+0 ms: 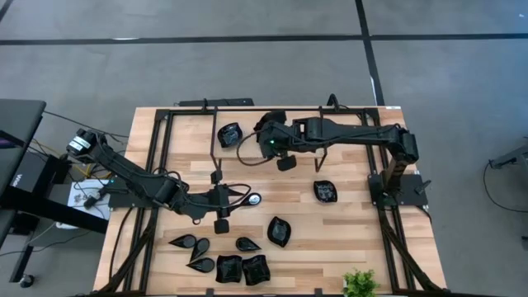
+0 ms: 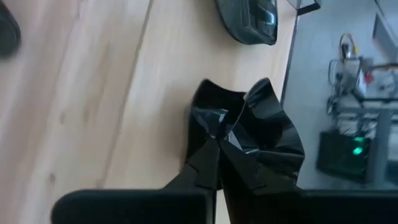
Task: Pick & Place Mini shaped plates
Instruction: Stack the black distorted square plate on top of the black distorted square plate on the shelf
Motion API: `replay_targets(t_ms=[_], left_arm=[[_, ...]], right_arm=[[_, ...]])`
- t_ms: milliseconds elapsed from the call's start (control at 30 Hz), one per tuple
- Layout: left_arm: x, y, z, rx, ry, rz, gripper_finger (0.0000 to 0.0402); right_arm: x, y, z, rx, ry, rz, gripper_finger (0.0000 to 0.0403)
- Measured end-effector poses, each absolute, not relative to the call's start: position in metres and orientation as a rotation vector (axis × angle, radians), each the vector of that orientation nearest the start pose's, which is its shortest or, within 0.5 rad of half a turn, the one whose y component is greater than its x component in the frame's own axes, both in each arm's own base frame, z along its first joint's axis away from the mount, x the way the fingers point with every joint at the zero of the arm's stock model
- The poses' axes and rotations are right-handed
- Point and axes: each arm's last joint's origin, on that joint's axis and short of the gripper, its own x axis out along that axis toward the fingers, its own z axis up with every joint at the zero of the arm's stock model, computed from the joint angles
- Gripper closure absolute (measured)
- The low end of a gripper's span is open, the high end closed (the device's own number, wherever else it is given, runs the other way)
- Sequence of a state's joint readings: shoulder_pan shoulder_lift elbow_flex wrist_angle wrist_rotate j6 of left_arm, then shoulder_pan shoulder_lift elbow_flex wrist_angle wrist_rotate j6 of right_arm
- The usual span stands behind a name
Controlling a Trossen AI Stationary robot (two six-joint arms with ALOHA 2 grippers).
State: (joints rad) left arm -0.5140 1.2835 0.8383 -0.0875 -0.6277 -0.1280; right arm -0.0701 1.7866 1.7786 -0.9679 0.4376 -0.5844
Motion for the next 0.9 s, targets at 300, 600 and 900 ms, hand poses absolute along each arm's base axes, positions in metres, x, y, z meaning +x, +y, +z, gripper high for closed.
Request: replay_targets(t_ms=[300,600,900], left_arm=[[0.244,-0.118,0.259,0.162,0.440,0.139,0.0268],[0.244,-0.118,0.259,0.163,0.440,0.139,0.0268],[0.244,-0.119,0.259,0.144,0.444,0.118,0.0268]], right_arm=[[0.372,-0.041,0.340,-0.776,1.110,-0.087,0.0390],[0.372,-0.038,0.340,-0.772,1.105,-0.072,0.0336],[0.365,-0.005,0.353,-0.665,1.081,-0.089,0.0328]])
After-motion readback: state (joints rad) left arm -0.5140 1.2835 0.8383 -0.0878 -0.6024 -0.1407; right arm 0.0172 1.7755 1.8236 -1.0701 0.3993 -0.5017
